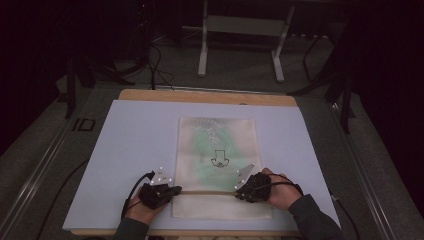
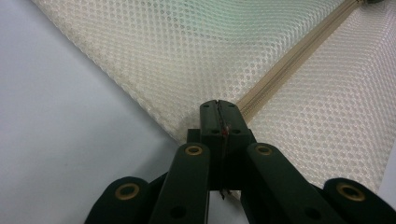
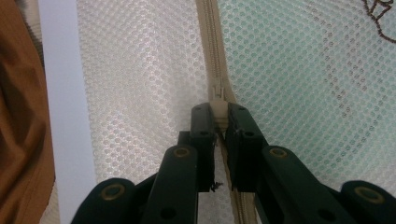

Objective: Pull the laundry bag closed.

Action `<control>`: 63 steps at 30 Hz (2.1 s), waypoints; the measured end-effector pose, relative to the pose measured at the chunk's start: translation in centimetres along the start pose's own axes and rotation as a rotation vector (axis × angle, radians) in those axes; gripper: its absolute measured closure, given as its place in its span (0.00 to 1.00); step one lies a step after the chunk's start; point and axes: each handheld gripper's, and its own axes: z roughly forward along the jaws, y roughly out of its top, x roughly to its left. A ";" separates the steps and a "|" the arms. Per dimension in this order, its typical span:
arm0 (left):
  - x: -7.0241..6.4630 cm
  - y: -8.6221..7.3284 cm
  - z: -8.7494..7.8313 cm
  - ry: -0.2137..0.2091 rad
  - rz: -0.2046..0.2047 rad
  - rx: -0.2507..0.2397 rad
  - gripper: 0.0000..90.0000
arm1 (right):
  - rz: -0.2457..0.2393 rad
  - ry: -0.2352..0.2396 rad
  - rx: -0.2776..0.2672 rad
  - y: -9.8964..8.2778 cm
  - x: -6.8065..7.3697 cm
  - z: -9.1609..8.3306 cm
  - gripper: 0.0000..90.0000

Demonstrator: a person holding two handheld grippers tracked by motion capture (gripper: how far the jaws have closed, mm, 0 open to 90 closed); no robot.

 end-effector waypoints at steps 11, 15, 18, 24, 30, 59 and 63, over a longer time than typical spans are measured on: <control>0.0 0.0 0.0 -0.001 -0.001 0.000 0.99 | 0.009 0.000 -0.004 -0.5 -0.1 -0.4 0.92; 0.0 0.0 0.0 0.000 0.000 0.000 0.99 | 0.003 0.001 0.000 -0.5 -0.1 -0.3 0.92; 0.0 0.0 0.0 -0.001 0.001 0.000 0.99 | 0.012 0.005 -0.008 -0.6 -0.1 -0.4 0.92; 0.0 0.0 0.0 -0.001 0.001 0.001 0.99 | 0.014 0.001 -0.002 -0.8 -0.2 -0.5 0.92; 0.0 0.0 0.0 0.000 0.002 0.001 0.99 | 0.021 -0.003 0.000 -1.2 -0.2 -0.7 0.92; 0.0 0.0 0.0 -0.002 0.000 0.000 0.99 | 0.052 -0.007 0.011 -3.1 -0.5 -1.5 0.92; 0.1 0.0 0.0 -0.003 0.000 0.000 0.99 | 0.059 -0.011 0.019 -3.4 -0.6 -1.6 0.92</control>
